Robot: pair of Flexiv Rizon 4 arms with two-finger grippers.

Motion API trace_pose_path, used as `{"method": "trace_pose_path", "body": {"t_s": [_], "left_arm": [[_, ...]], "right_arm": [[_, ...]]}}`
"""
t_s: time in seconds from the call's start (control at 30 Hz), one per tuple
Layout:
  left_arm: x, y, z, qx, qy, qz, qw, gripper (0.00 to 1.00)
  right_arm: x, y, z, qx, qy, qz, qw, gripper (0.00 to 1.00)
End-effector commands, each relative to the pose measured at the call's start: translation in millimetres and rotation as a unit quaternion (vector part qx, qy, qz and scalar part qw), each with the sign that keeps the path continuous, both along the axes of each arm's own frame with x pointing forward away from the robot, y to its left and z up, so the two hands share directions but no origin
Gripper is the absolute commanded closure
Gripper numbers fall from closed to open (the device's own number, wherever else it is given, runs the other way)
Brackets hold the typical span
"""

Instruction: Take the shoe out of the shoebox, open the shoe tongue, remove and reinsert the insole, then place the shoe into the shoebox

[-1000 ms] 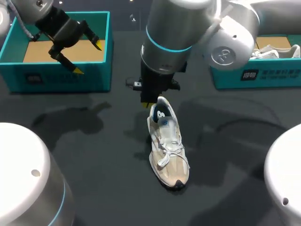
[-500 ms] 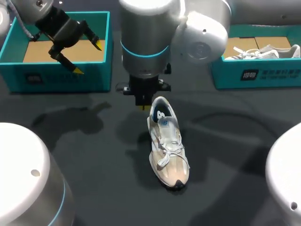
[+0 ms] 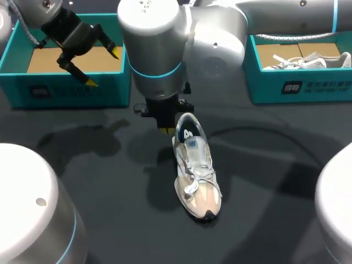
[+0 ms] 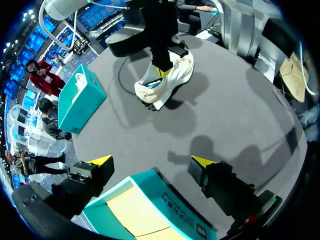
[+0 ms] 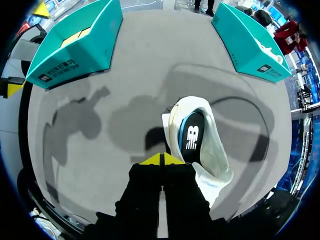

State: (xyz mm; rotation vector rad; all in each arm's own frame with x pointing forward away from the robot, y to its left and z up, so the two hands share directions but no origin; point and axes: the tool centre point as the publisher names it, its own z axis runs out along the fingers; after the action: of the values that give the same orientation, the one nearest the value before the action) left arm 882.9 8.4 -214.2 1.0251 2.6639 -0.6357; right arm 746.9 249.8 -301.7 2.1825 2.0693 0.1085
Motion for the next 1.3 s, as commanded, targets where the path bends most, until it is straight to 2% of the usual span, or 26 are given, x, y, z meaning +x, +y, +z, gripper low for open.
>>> {"method": "trace_pose_path", "body": {"t_s": [0.03,0.2,0.57,0.97,1.03,1.3], "left_arm": [[-0.3,0,0,0.002,0.0,0.0,1.0,0.0],[-0.3,0,0,0.002,0.0,0.0,1.0,0.0],[-0.3,0,0,0.002,0.0,0.0,1.0,0.0],[-0.3,0,0,0.002,0.0,0.0,1.0,0.0],[-0.3,0,0,0.002,0.0,0.0,1.0,0.0],[-0.3,0,0,0.002,0.0,0.0,1.0,0.0]], "right_arm": [[-7.7,-3,-10,0.003,-0.012,-0.019,1.0,1.0],[-6.5,-10,-21,0.006,-0.01,-0.022,1.0,1.0],[8.6,-16,-45,0.015,-0.003,-0.019,1.0,1.0],[16.1,-27,-62,0.025,0.003,-0.029,0.999,1.0],[15.0,-27,-60,0.026,0.001,-0.028,0.999,1.0],[6.1,-24,-29,0.014,-0.025,-0.018,0.999,1.0]]}}
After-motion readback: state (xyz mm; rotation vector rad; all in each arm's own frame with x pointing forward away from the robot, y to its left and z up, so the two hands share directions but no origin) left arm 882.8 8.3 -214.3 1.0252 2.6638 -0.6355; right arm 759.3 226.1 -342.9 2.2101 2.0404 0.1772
